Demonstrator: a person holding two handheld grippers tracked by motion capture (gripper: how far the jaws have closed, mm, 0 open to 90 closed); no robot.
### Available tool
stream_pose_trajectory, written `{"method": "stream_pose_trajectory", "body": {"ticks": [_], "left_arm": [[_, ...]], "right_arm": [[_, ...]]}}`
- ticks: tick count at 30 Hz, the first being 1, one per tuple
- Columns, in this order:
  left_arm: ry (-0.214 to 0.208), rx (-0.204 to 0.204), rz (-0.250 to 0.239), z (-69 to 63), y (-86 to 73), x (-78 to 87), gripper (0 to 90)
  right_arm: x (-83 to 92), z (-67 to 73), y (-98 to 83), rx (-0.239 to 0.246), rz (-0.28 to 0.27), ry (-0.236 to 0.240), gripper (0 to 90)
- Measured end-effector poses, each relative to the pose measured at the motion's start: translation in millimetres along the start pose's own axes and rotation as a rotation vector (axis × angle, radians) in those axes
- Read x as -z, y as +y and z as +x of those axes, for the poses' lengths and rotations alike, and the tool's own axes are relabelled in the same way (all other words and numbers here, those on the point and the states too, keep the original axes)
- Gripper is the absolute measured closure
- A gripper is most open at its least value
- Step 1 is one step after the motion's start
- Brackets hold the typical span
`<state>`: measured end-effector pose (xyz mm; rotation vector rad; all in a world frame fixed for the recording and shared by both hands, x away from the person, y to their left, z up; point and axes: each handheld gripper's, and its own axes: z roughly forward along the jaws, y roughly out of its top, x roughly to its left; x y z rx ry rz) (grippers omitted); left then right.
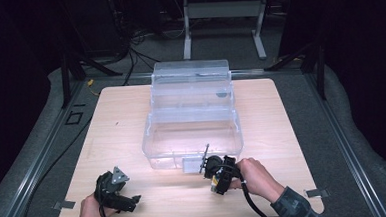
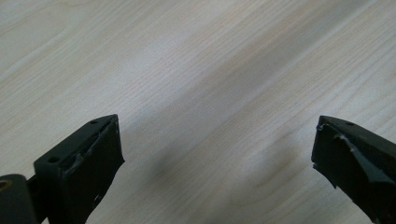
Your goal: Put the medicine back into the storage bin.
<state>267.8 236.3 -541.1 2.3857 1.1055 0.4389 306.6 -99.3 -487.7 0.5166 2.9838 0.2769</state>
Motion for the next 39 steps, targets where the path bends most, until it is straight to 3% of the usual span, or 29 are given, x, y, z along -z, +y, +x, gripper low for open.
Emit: {"method": "stream_pose_trajectory", "body": {"ticks": [2, 3, 39], "left_arm": [[-0.001, 0.0, 0.002, -0.2, 0.0, -0.1, 2.4], [-0.001, -0.002, 0.002, -0.2, 0.1, 0.0, 2.4], [-0.01, 0.002, -0.008, 0.7, 0.0, -0.3, 0.3]], "right_arm": [[3.9, 0.2, -0.3, 0.002, 0.003, -0.003, 45.8], [10.3, -0.9, 1.4, 0.009, 0.063, 0.017, 45.9], [54.7, -15.5, -9.1, -0.018, 0.059, -0.02, 45.9]]}}
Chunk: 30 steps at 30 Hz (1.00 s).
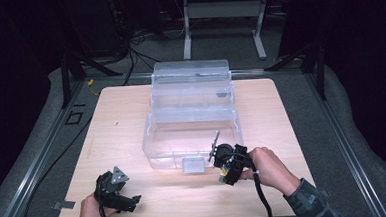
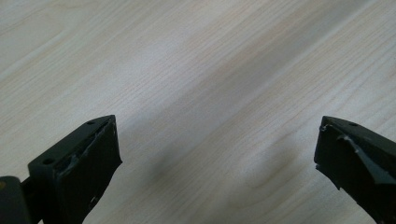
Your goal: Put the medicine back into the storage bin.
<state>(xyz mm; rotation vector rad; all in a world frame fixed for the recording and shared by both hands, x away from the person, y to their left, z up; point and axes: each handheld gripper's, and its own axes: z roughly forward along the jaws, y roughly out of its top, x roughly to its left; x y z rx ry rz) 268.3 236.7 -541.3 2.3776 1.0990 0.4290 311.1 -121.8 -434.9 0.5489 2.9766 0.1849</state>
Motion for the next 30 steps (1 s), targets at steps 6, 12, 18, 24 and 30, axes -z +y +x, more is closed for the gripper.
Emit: {"method": "stream_pose_trajectory", "body": {"ticks": [6, 12, 18, 24, 30], "left_arm": [[0.003, 0.003, 0.005, -0.5, -0.2, -0.4, 0.4], [0.005, -0.001, 0.001, -1.3, 0.2, -0.1, 0.4], [0.005, -0.005, 0.007, -1.3, 0.3, -0.1, 0.4], [0.011, -0.006, 0.007, -1.3, 0.2, 0.0, 0.9], [0.005, -0.009, 0.004, -1.5, 0.4, -0.6, 0.9]], "right_arm": [[7.8, -1.6, -2.0, -0.006, -0.008, -0.004, 45.9], [14.1, -3.1, -3.5, -0.013, -0.002, -0.015, 45.9], [18.3, -5.7, -5.9, -0.018, -0.005, -0.019, 45.9], [26.5, -8.8, -6.3, -0.014, -0.001, -0.039, 45.9], [33.0, -11.7, -7.7, -0.02, 0.003, -0.045, 45.9]]}}
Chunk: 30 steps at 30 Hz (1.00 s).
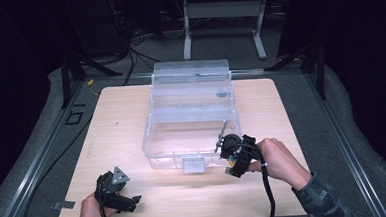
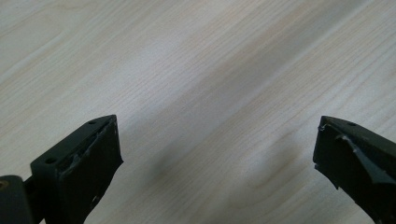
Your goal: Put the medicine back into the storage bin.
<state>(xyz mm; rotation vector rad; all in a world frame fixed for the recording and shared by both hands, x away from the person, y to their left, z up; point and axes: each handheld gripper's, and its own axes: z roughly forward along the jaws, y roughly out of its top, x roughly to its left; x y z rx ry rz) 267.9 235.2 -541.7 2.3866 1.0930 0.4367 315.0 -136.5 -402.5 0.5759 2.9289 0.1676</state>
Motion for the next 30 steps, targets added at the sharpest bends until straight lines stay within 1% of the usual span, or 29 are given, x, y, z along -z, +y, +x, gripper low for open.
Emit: {"method": "stream_pose_trajectory", "body": {"ticks": [5, 6, 8, 12, 13, 14, 17, 19, 20, 21, 24, 26, 28, 30], "left_arm": [[0.004, 0.0, -0.006, 0.3, 0.1, 0.4, 0.9], [0.003, 0.0, -0.006, 0.2, 0.1, 0.3, 0.9], [0.003, -0.001, -0.007, -0.1, 0.2, 0.1, 0.9], [0.0, -0.003, -0.007, -0.2, 0.3, -0.2, 0.9], [-0.001, -0.003, -0.005, 0.0, 0.2, 0.0, 0.9], [0.0, -0.006, -0.004, 0.4, 0.1, 0.4, 1.0], [-0.001, 0.0, -0.012, 0.7, -0.6, 0.9, 1.0], [0.0, 0.001, -0.01, 0.7, -1.2, 1.1, 1.0], [0.0, 0.001, -0.009, 0.7, -1.3, 0.8, 1.0], [0.004, 0.0, -0.011, 0.4, -1.5, 0.3, 1.0], [-0.002, -0.001, -0.014, 0.5, -0.4, 1.1, 1.0], [0.001, -0.004, -0.017, 0.0, -0.7, 1.4, 1.0], [-0.001, 0.0, -0.014, -0.1, -1.9, 2.0, 1.0], [0.006, -0.001, -0.029, 0.9, -2.5, 3.5, 1.1]], "right_arm": [[4.7, -3.8, 0.2, -0.005, 0.006, -0.003, 45.9], [5.5, -4.9, 0.2, -0.012, -0.004, 0.003, 45.9], [8.8, -7.8, 0.8, -0.013, 0.003, -0.009, 45.9], [13.6, -13.7, 1.8, -0.023, 0.003, -0.016, 45.9], [14.8, -15.3, 2.0, -0.025, 0.0, -0.011, 45.9], [16.0, -16.1, 2.2, -0.032, -0.001, -0.018, 45.9], [19.2, -19.1, 2.3, -0.037, -0.008, -0.022, 46.0], [20.2, -19.9, 2.1, -0.042, -0.01, -0.035, 46.0], [20.5, -21.8, 2.1, -0.038, -0.013, -0.025, 45.9], [21.3, -22.7, 2.2, -0.046, -0.015, -0.024, 46.0], [24.9, -26.6, 3.7, -0.047, -0.012, -0.029, 46.0], [26.9, -28.6, 4.4, -0.057, -0.024, -0.027, 45.9], [30.1, -30.8, 5.4, -0.058, -0.027, -0.036, 46.0], [32.9, -32.7, 6.5, -0.066, -0.03, -0.041, 46.0]]}}
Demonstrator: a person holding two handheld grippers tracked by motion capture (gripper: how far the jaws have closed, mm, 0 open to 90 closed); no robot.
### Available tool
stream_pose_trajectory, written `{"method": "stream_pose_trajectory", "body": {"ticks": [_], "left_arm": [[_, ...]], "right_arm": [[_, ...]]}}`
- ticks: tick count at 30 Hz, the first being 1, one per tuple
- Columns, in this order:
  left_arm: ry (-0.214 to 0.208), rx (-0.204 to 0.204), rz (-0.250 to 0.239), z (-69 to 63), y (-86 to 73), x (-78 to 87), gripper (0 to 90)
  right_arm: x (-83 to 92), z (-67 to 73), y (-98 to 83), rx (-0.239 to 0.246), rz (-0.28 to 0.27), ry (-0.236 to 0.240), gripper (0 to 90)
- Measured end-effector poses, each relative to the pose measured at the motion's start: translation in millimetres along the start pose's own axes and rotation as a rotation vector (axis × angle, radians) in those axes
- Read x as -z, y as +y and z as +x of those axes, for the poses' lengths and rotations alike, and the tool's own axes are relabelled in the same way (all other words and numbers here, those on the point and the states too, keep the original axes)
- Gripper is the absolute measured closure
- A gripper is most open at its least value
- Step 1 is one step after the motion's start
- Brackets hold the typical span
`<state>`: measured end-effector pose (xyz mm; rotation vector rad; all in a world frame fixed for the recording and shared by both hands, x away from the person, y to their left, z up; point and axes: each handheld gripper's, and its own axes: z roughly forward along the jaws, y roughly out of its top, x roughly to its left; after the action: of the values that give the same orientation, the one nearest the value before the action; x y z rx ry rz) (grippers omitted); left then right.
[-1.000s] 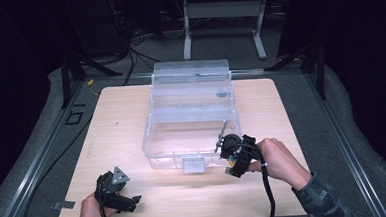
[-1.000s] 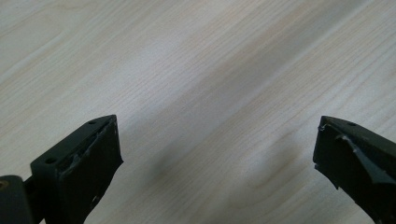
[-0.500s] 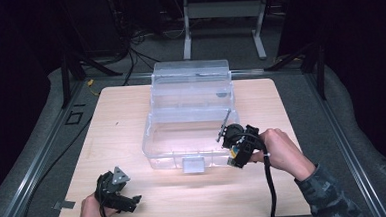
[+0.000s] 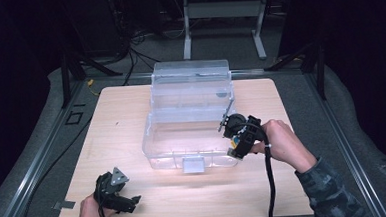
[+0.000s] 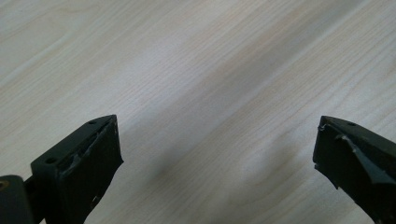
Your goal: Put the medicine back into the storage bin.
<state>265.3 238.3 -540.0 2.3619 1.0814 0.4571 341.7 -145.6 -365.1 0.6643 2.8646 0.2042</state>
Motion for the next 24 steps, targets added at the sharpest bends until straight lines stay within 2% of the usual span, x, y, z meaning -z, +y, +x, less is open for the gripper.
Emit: {"method": "stream_pose_trajectory", "body": {"ticks": [2, 8, 14, 17, 19, 24], "left_arm": [[0.001, 0.0, -0.02, 0.6, 0.1, 2.7, 1.3], [0.009, -0.021, -0.016, -2.3, 4.1, 2.6, 1.2], [0.004, 0.0, -0.034, -2.3, 2.5, 3.5, 1.5], [0.004, -0.001, -0.016, -1.9, -0.8, 1.5, 1.5], [0.008, -0.006, -0.009, -2.0, -1.0, 1.6, 1.4], [0.01, -0.011, -0.012, -3.5, -3.1, 2.9, 1.5]], "right_arm": [[2.5, -1.5, 1.8, -0.003, -0.004, 0.002, 46.0], [7.1, -10.0, 9.9, -0.008, 0.004, -0.01, 45.9], [7.7, -20.8, 15.5, -0.011, -0.002, 0.005, 46.0], [4.2, -27.8, 18.9, -0.022, 0.002, 0.004, 46.0], [0.8, -32.7, 21.1, -0.027, -0.013, 0.001, 46.0], [-7.0, -41.5, 29.5, -0.046, -0.002, 0.018, 46.0]]}}
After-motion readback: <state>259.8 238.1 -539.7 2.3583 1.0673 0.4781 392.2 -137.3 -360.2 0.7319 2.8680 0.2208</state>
